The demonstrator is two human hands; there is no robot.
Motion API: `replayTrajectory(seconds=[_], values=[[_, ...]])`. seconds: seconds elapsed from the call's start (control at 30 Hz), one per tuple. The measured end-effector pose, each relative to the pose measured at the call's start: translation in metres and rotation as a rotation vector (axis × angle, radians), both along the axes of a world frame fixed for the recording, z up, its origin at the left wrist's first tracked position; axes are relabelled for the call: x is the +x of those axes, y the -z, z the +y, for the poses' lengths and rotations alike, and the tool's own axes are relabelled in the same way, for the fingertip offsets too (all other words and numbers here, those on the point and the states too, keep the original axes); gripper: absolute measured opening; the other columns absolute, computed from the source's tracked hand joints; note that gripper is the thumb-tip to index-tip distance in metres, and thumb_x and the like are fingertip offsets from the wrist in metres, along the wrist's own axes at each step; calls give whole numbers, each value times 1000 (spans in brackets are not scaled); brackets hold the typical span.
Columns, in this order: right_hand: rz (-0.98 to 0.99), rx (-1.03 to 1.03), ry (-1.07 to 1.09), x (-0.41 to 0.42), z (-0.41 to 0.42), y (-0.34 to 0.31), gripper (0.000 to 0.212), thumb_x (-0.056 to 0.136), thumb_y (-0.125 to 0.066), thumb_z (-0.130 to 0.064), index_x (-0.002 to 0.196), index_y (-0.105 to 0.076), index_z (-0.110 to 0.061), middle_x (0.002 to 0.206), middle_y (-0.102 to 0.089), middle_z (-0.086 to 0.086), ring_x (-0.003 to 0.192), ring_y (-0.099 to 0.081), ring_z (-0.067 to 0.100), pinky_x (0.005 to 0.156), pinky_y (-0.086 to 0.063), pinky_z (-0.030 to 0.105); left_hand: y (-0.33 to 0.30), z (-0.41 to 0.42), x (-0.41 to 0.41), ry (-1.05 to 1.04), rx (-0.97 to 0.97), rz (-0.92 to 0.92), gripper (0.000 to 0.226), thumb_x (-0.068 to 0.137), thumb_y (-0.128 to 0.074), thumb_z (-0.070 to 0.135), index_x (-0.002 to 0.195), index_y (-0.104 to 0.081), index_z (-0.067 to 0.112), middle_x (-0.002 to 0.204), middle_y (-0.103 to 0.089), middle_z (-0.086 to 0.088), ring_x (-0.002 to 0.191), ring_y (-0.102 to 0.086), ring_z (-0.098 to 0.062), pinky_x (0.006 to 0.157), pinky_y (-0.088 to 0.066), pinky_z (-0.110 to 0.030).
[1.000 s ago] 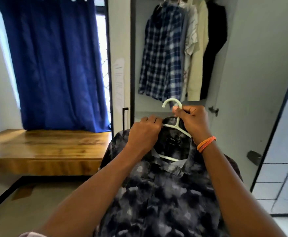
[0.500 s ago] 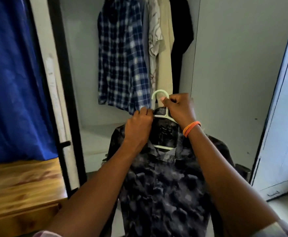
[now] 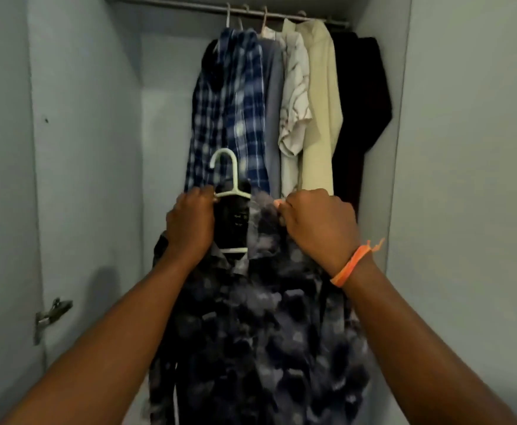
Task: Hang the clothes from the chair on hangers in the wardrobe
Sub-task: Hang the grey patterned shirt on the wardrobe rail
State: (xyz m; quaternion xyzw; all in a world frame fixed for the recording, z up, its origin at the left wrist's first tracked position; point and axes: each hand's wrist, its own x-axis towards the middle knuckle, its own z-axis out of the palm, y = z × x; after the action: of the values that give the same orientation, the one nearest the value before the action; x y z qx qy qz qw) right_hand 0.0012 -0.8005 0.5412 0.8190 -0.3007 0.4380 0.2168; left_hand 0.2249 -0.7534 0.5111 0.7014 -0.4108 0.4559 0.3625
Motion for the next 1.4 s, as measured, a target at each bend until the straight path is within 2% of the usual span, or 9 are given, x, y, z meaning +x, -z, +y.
replayTrajectory(seconds=[0.1,0.27,0.37,0.5,0.63,0.87,1.03,1.3,1.4], values=[[16,-172,37,12,-20,-31,39,104,-38,-48,101,-61,-17,93,-65,9,84,-65,35,54,-24,33,-44,-16,36,-64,-21,-24,16,98,-45,9,104,-60,8,96,-63,-17,84,-60,-37,59,-36,-36],[-64,-313,-54,61,-52,-77,15,96,-62,-21,86,-60,-12,75,-63,14,64,-62,39,46,-20,32,-109,-42,86,-85,-17,2,17,100,-46,16,105,-62,14,94,-65,-13,80,-61,-35,62,-40,-35],[-82,-332,-103,91,-65,-113,23,103,-50,-28,100,-63,-10,92,-64,19,83,-62,43,57,-30,37,-136,-58,113,-62,-106,50,17,100,-46,16,101,-63,13,95,-66,-14,78,-60,-31,62,-40,-35],[-197,-279,-149,142,-91,-174,29,100,-52,-31,107,-65,-6,106,-63,25,97,-61,47,67,-38,40,-178,-72,151,3,-265,243,33,102,-48,30,120,-55,3,119,-56,-21,108,-55,-41,82,-45,-45],[-281,-225,-156,185,-121,-231,32,99,-54,-31,111,-66,-4,114,-63,27,105,-62,45,81,-49,44,-212,-96,185,191,-222,402,52,102,-43,44,128,-53,0,131,-57,-25,121,-52,-41,96,-43,-41],[-495,-211,-128,247,-154,-306,35,99,-53,-29,118,-63,0,121,-58,32,110,-58,50,87,-49,48,-278,-147,222,520,-58,370,55,105,-34,46,131,-59,5,131,-58,-15,120,-55,-33,94,-42,-33],[-504,-278,-39,285,-168,-337,31,100,-50,-21,121,-60,0,124,-56,32,115,-56,49,91,-48,49,-311,-171,244,494,-17,292,47,100,-46,44,123,-60,5,122,-62,-16,109,-59,-35,99,-48,-43],[-430,-395,105,334,-175,-369,31,98,-46,-10,122,-62,2,124,-59,29,116,-57,49,94,-47,51,-304,-186,282,548,28,260,46,99,-53,44,122,-63,5,119,-64,-13,106,-61,-30,84,-46,-29],[-398,-402,134,345,-175,-372,33,100,-43,-10,125,-61,1,126,-59,27,116,-57,48,95,-47,51,-301,-185,291,542,34,272,47,96,-55,43,126,-61,7,123,-63,-13,110,-61,-31,96,-50,-36]])
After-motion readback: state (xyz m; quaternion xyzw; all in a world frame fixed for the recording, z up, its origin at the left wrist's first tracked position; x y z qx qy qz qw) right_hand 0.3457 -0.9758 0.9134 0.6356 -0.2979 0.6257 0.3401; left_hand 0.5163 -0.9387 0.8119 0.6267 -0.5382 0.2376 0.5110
